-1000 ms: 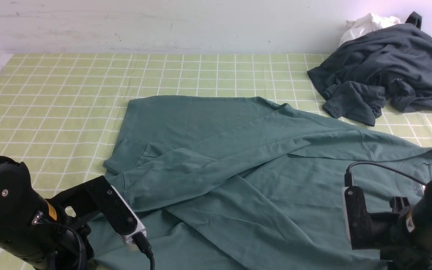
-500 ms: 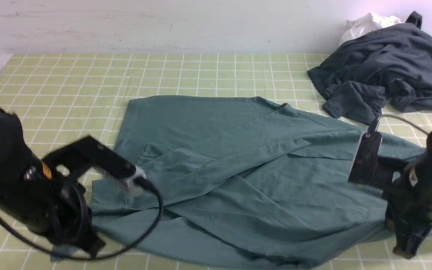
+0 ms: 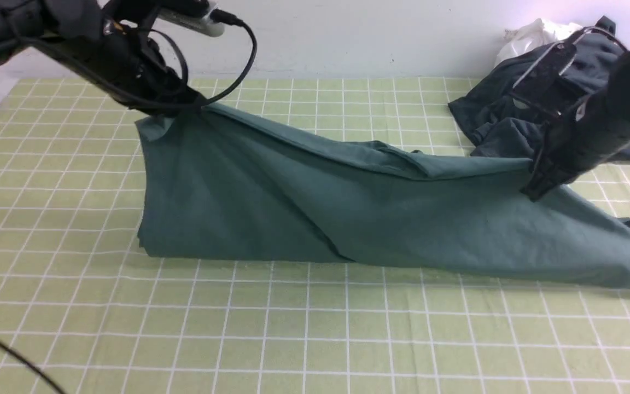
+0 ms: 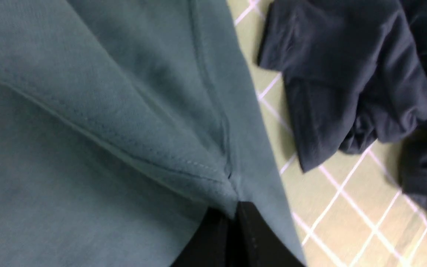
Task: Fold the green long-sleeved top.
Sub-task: Use both arms to drag the lower edge of the fabric forward and fold it over the upper edge, then use the right arm to clamp the right edge of the fabric
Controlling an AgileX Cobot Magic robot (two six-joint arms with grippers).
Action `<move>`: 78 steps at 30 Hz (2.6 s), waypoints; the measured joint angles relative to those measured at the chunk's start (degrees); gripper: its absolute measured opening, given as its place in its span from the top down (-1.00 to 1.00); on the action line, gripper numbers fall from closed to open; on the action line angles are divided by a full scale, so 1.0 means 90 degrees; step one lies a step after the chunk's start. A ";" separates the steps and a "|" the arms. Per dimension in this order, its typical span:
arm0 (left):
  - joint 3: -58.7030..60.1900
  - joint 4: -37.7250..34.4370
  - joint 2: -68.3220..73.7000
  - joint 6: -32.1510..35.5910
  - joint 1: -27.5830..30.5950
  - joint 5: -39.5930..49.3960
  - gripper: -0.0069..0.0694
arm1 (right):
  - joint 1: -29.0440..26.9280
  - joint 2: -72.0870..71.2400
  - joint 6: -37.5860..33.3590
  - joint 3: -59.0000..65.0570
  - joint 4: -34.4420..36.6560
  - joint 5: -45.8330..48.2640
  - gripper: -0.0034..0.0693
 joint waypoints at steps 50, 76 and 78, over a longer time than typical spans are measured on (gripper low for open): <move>0.4314 0.0364 -0.5381 -0.0141 0.0045 -0.0776 0.83 | 0.0450 0.2903 0.0726 -0.2992 0.2146 -0.2060 0.53; 0.7416 0.0148 -0.7426 -0.0947 0.0045 -0.1757 0.83 | -0.2720 0.0153 0.3257 0.0708 0.1918 0.1021 -0.40; 0.7416 0.0133 -0.7426 -0.0947 0.0045 -0.1818 0.83 | -0.2714 0.0349 0.3302 0.0708 0.1939 0.0963 -0.51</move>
